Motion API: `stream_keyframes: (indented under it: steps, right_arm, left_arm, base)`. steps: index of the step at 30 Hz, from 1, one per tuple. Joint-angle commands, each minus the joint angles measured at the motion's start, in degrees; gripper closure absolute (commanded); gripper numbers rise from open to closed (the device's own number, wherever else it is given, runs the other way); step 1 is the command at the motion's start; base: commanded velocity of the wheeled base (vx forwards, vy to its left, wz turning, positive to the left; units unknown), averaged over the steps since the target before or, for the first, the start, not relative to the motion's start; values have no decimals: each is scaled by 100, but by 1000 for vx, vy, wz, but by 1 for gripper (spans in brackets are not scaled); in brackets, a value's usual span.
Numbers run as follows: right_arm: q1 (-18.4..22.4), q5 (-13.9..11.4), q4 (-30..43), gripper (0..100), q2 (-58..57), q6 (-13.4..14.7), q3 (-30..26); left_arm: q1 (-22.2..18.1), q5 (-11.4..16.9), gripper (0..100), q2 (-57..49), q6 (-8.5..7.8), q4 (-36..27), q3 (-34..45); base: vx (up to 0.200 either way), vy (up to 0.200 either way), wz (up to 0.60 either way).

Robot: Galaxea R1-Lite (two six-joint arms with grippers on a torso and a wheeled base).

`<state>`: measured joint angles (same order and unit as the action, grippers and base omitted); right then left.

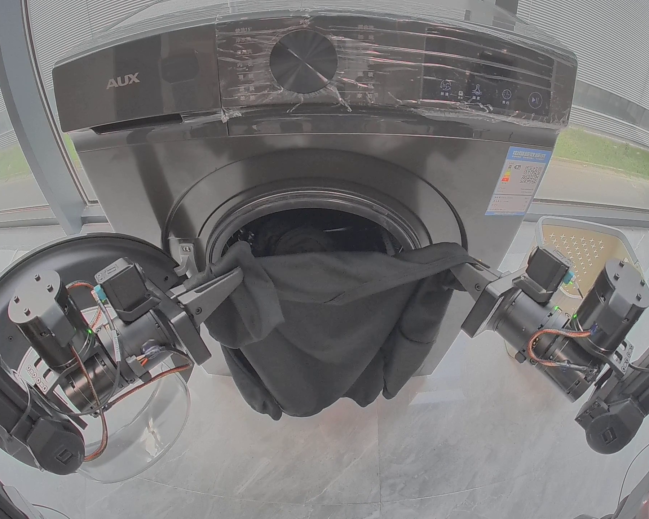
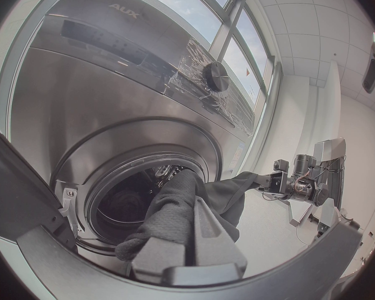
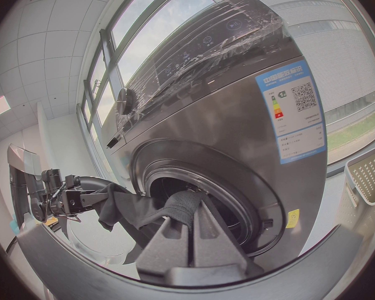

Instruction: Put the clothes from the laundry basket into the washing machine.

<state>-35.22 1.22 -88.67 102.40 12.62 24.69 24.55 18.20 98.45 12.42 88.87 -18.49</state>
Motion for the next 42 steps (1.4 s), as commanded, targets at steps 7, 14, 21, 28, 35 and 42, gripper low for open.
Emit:
stream_keyframes:
  steps: [7,14,21,28,35,42]
  right_arm:
    - [-504,-16,61,100,131,-58,-139]
    - [-662,10,34,100,360,-22,133]
    - [-662,54,61,100,333,-22,212]
    - [-908,63,78,100,412,-31,353]
    - [-1110,63,78,100,597,-31,581]
    - [-1224,63,61,100,676,-31,625]
  left_arm:
    - [726,78,0,-37,15,-1,505]
    - [1052,96,0,491,76,-1,487]
    - [1342,52,0,965,-3,-1,461]
    - [1491,17,0,1361,-179,8,250]
    - [1500,17,0,1888,-346,8,-199]
    - [1421,-36,0,2495,-363,8,-814]
  base:
    - [0,0,0]
    - [0,0,0]
    - [0,0,0]
    - [0,0,0]
    - [0,0,0]
    - [0,0,0]
